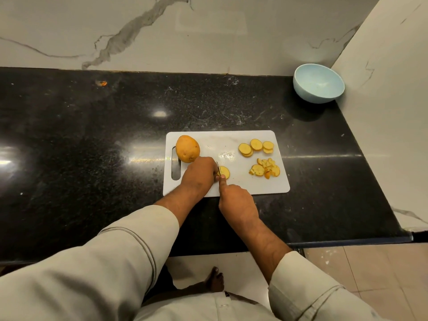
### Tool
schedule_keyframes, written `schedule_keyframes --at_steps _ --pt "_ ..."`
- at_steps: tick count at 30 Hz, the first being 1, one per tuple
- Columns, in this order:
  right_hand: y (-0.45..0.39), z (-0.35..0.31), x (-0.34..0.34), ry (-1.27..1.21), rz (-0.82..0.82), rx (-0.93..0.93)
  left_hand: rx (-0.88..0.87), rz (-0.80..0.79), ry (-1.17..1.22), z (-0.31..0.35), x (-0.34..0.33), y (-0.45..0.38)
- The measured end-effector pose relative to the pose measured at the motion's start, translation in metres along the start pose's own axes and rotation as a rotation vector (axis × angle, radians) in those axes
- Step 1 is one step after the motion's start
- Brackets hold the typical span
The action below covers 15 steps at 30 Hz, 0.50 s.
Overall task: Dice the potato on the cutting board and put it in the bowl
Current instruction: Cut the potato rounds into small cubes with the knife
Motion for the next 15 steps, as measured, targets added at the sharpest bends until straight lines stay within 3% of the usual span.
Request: schedule_keyframes --at_steps 7,15 --pt "-0.007 -0.003 0.001 0.026 -0.048 0.002 -0.011 -0.016 -0.066 0.001 0.004 -0.005" --pt "0.015 0.002 -0.002 0.035 -0.1 -0.004 0.06 -0.001 0.021 0.002 0.008 -0.002"
Point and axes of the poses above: each hand's wrist, its own y-axis away from the middle knuckle, its own x-axis out of the back of the hand, z = x × y, the point moved 5 cm from there along -y, towards the middle knuckle, and after that the axes turned 8 degrees about -y, right-handed, at the moved point
